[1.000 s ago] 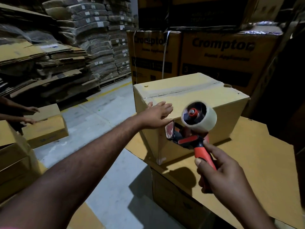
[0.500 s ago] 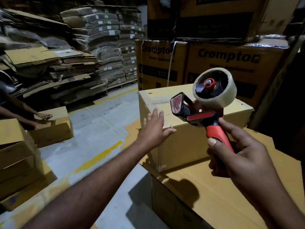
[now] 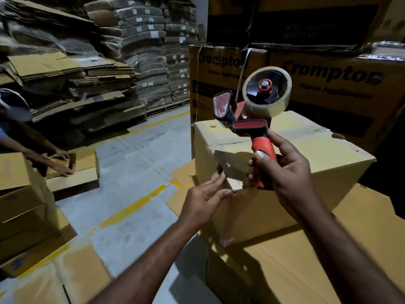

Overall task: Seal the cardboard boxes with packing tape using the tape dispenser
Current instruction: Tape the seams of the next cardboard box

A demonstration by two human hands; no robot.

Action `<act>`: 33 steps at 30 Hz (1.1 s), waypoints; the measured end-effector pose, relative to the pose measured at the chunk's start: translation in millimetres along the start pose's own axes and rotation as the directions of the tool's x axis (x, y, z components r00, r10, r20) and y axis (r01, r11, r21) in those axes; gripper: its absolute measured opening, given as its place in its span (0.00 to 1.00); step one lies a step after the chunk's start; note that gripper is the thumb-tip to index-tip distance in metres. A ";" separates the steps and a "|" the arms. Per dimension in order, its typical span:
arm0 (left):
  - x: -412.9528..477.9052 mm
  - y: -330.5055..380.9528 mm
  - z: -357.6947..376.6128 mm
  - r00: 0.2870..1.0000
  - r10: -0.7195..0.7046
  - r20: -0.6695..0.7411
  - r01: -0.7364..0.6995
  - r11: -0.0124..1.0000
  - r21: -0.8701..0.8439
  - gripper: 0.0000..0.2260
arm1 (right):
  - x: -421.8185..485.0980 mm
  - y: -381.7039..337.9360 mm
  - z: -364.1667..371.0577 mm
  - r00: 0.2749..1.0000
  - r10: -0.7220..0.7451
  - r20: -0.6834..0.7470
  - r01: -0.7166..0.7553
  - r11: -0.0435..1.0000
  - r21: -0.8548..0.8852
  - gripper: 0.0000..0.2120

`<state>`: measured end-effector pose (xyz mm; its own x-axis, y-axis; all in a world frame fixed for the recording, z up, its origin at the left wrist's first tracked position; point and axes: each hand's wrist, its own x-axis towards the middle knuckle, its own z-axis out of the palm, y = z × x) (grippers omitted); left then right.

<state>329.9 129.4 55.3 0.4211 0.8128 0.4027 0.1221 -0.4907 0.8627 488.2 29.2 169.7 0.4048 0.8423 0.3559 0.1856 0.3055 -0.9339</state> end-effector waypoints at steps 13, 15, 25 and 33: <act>-7.4 54.7 48.4 0.992 -0.117 -0.055 0.100 0.963 -0.251 0.33 | 61.6 42.5 43.9 0.996 0.083 -0.023 -0.082 0.996 0.027 0.26; 7.8 46.0 53.0 0.981 -0.184 -0.069 0.164 0.961 -0.222 0.37 | 61.4 43.0 40.7 0.992 0.130 0.004 -0.129 0.988 0.080 0.26; 58.1 14.1 38.3 0.942 -0.336 0.008 0.317 0.879 -0.356 0.35 | 71.4 45.9 35.6 0.985 0.144 0.093 -0.145 0.989 0.003 0.25; 157.7 -34.0 8.5 0.847 -0.518 -0.121 0.519 0.855 -0.027 0.20 | 70.4 41.9 32.0 0.965 0.228 0.131 -0.247 0.957 0.152 0.24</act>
<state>399.9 271.5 86.9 0.1850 0.9803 -0.0689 0.2984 0.0108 0.9544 495.8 115.6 154.6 0.3158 0.9404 0.1263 -0.0581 0.1520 -0.9867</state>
